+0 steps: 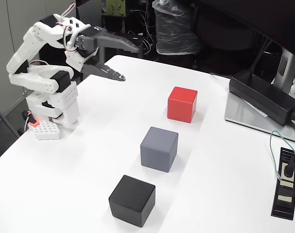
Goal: Stack the three blocks in an ordered color.
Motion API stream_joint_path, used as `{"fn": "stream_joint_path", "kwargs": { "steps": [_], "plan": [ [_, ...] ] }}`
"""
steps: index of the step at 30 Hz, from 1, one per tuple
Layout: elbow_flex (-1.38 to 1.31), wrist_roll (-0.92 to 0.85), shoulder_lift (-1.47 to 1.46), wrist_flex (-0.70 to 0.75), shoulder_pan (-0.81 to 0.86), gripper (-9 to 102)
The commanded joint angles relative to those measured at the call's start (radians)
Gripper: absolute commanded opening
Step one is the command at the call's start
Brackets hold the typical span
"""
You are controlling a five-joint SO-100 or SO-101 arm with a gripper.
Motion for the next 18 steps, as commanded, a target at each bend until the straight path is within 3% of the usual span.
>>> {"fn": "stream_joint_path", "kwargs": {
  "steps": [1, 18],
  "plan": [
    [-0.138, -0.009, -0.092, 0.052, -0.006, 28],
    [-0.641, -0.012, -0.899, 0.282, -0.005, 28]
  ]
}}
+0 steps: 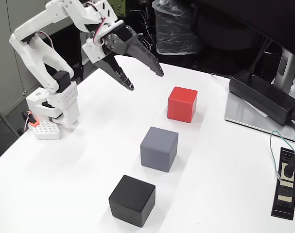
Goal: Stack the three blocks in an ordered color.
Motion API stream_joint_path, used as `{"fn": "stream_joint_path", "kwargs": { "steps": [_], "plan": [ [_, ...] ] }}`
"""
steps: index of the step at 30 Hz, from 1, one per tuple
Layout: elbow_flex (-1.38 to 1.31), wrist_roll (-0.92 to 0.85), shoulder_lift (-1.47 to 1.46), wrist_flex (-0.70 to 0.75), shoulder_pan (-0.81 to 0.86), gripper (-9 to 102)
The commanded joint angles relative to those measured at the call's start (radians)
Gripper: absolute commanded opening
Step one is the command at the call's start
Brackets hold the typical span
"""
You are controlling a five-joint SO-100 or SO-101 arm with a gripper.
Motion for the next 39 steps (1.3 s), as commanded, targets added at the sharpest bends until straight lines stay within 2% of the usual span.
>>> {"fn": "stream_joint_path", "kwargs": {
  "steps": [1, 18, 28, 34, 39],
  "plan": [
    [-0.1, -0.009, -0.075, 0.037, -0.003, 28],
    [-0.152, -0.017, -0.443, 0.043, -0.002, 29],
    [-0.14, -0.143, -0.565, -0.081, 0.011, 29],
    [-0.14, -0.161, -0.592, -0.089, 0.012, 37],
    [-0.138, -0.15, -0.597, -0.092, 0.014, 40]
  ]
}}
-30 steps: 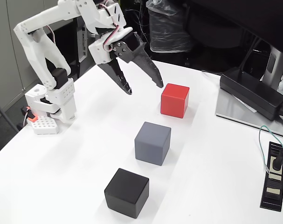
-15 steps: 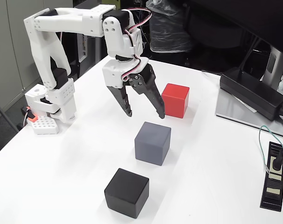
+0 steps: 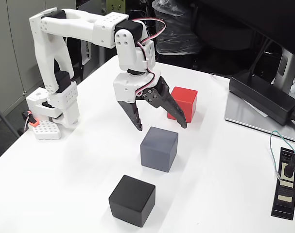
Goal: Stack the three blocks in an ordered color.
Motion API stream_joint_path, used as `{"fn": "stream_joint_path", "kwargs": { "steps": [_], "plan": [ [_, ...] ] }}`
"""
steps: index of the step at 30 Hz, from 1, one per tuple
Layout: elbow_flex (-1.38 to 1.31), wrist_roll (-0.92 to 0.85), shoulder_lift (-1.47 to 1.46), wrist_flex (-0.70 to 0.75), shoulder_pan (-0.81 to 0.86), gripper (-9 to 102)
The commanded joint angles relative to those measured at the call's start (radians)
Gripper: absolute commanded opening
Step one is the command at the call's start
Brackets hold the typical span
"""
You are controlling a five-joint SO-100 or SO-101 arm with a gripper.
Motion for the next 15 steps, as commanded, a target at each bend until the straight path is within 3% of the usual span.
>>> {"fn": "stream_joint_path", "kwargs": {
  "steps": [1, 15],
  "plan": [
    [-0.028, 0.002, 0.0, -0.009, 0.006, 40],
    [-0.035, -0.008, -0.192, -0.11, 0.071, 38]
  ]
}}
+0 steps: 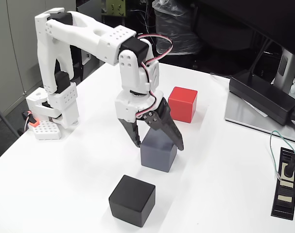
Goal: Stack the three blocks in an ordered color.
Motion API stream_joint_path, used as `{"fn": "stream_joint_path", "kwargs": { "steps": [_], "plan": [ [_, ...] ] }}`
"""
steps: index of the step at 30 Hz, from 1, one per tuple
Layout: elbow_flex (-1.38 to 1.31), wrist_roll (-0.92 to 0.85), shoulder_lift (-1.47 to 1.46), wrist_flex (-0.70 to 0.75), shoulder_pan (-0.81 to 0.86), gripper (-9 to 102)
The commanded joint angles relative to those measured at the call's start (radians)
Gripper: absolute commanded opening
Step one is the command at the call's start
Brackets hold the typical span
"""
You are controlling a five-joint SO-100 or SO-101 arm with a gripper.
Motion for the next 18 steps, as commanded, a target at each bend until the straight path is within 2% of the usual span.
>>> {"fn": "stream_joint_path", "kwargs": {
  "steps": [1, 9, 18],
  "plan": [
    [-0.038, -0.006, -0.035, -0.021, -0.002, 38],
    [-0.041, -0.008, -0.064, -0.025, -0.009, 35],
    [-0.043, -0.008, -0.063, -0.026, -0.005, 12]
  ]
}}
